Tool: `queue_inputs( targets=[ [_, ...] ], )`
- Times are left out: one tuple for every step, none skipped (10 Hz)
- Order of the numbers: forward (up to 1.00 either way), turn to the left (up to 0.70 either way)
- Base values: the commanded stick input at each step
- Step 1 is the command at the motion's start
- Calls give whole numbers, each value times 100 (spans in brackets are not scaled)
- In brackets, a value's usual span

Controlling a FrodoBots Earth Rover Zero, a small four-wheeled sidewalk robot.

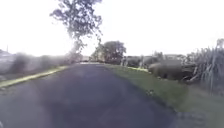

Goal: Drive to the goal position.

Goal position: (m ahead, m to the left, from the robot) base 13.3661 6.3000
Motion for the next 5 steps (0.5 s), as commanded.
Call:
queue_inputs(
  targets=[
    [100, 0],
    [100, 0],
    [100, 0],
    [100, 0],
    [100, 0]
  ],
)
